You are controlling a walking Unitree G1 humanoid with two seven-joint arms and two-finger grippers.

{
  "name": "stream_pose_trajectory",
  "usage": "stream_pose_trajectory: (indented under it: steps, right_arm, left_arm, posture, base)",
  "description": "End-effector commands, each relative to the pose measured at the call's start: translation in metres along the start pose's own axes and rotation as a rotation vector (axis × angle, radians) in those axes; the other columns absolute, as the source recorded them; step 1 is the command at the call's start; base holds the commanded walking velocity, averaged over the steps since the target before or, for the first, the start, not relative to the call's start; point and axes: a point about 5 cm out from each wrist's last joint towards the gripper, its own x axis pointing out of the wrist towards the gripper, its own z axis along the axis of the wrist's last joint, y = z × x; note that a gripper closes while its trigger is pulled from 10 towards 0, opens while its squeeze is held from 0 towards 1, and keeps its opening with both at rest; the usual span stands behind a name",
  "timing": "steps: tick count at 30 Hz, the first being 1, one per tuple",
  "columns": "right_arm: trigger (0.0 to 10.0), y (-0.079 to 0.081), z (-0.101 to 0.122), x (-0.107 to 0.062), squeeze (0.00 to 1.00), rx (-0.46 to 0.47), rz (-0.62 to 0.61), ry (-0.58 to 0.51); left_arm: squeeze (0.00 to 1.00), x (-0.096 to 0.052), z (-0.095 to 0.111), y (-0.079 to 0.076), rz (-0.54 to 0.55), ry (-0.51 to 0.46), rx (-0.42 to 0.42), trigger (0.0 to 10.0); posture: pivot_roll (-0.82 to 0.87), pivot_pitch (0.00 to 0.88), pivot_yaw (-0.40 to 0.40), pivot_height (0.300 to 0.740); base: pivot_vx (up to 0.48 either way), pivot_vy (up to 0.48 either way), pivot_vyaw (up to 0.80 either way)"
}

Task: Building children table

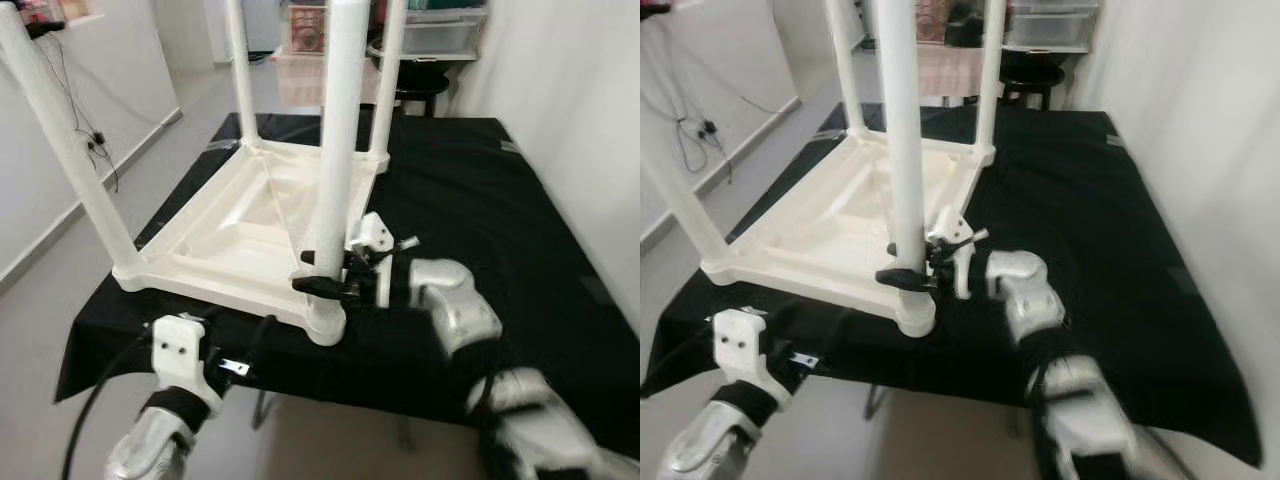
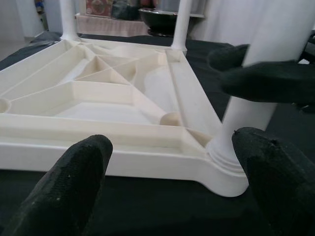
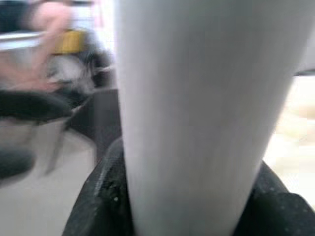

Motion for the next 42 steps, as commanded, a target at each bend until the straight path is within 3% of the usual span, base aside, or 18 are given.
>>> stream_pose_trajectory:
  steps: [1,4,5,6,7,9,10,13,14,17,23,24,28,32,33,35,36,42]
  right_arm:
    - [0.0,0.028,-0.035,0.002,0.00,-0.062,-0.238,0.177]
    - [0.0,0.043,-0.031,0.010,0.00,-0.060,-0.167,0.120]
    - [0.0,0.053,-0.028,0.017,0.00,-0.039,-0.054,0.075]
    - [0.0,0.053,-0.028,0.017,0.00,-0.039,-0.054,0.075]
    - [0.0,0.056,-0.031,0.023,0.00,-0.063,0.035,0.084]
    - [0.0,0.054,-0.034,0.029,0.00,-0.033,0.040,0.096]
    - [10.0,0.052,-0.035,0.034,0.00,-0.036,0.045,0.102]
    - [10.0,0.047,-0.032,0.038,0.00,-0.025,0.062,0.091]
    - [10.0,0.044,-0.027,0.038,1.00,0.003,0.078,0.079]
    - [10.0,0.040,-0.015,0.036,1.00,0.039,0.156,0.032]
    - [10.0,0.021,0.012,0.021,1.00,-0.023,0.329,-0.072]
    - [10.0,0.013,0.012,0.016,0.00,-0.043,0.372,-0.054]
    - [10.0,-0.009,0.014,0.011,0.00,-0.087,0.444,-0.007]
    - [10.0,-0.015,0.017,0.012,0.00,-0.082,0.435,0.000]
    - [9.1,-0.019,0.019,0.013,0.00,-0.053,0.420,-0.001]
    - [9.1,-0.019,0.019,0.013,0.00,-0.053,0.420,-0.001]
    - [0.0,-0.021,0.020,0.014,0.00,-0.026,0.415,-0.003]
    - [0.0,-0.032,0.018,0.006,0.00,0.030,0.422,0.002]
  left_arm:
    - [0.00,-0.001,0.000,0.000,-0.015,0.009,-0.005,10.0]
    - [0.00,-0.001,-0.001,0.001,-0.016,0.014,-0.002,10.0]
    - [0.00,-0.001,-0.002,0.002,-0.017,0.019,-0.002,10.0]
    - [0.00,-0.001,-0.002,0.002,-0.017,0.019,-0.002,10.0]
    - [0.00,0.001,-0.003,0.002,-0.027,0.023,-0.007,10.0]
    - [0.00,0.001,-0.004,0.001,-0.031,0.024,-0.010,10.0]
    - [0.00,0.002,-0.004,0.001,-0.024,0.022,-0.009,10.0]
    - [0.00,0.002,-0.005,0.001,-0.007,0.017,-0.006,10.0]
    - [0.00,0.002,-0.005,0.001,-0.003,0.016,-0.005,10.0]
    - [0.00,0.002,-0.005,0.001,-0.005,0.016,-0.006,10.0]
    - [0.00,0.003,-0.004,0.000,-0.019,0.018,-0.009,10.0]
    - [0.00,0.003,-0.003,0.000,-0.020,0.017,-0.010,10.0]
    - [0.00,0.003,-0.003,-0.002,-0.019,0.012,-0.010,10.0]
    - [0.00,0.003,-0.002,-0.002,-0.017,0.010,-0.009,10.0]
    - [0.00,0.002,-0.002,-0.003,-0.017,0.009,-0.009,10.0]
    - [0.00,0.002,-0.002,-0.003,-0.017,0.009,-0.009,10.0]
    - [0.00,0.002,-0.001,-0.004,-0.018,0.008,-0.010,10.0]
    - [0.00,-0.001,0.000,-0.006,-0.022,0.007,-0.016,10.0]
  posture:
    - [0.05,0.046,0.015,0.740]
    - [0.04,0.040,0.017,0.740]
    - [0.04,0.034,0.019,0.740]
    - [0.04,0.034,0.019,0.740]
    - [0.05,0.027,0.008,0.740]
    - [0.06,0.013,0.001,0.740]
    - [0.06,0.007,-0.001,0.740]
    - [0.07,0.005,-0.002,0.740]
    - [0.07,0.005,-0.002,0.740]
    - [0.07,0.008,0.001,0.740]
    - [0.07,0.014,0.008,0.740]
    - [0.06,0.019,0.002,0.740]
    - [0.07,0.025,-0.005,0.740]
    - [0.07,0.031,-0.005,0.740]
    - [0.07,0.036,-0.009,0.740]
    - [0.07,0.036,-0.009,0.740]
    - [0.07,0.036,-0.008,0.740]
    - [0.06,0.054,-0.004,0.740]
  base:
    - [0.000,0.000,0.00]
    - [0.000,0.000,0.00]
    - [0.000,0.000,0.00]
    - [0.000,0.000,0.00]
    - [0.000,0.000,0.00]
    - [0.000,0.000,0.00]
    - [0.000,0.000,0.00]
    - [0.000,0.000,0.00]
    - [0.000,0.000,0.00]
    - [0.000,0.000,0.00]
    - [0.000,0.000,0.00]
    - [0.000,0.000,0.00]
    - [0.000,0.000,0.00]
    - [0.000,0.000,0.00]
    - [0.000,0.000,0.00]
    - [0.000,0.000,0.00]
    - [0.000,0.000,0.00]
    - [0.000,0.000,0.00]
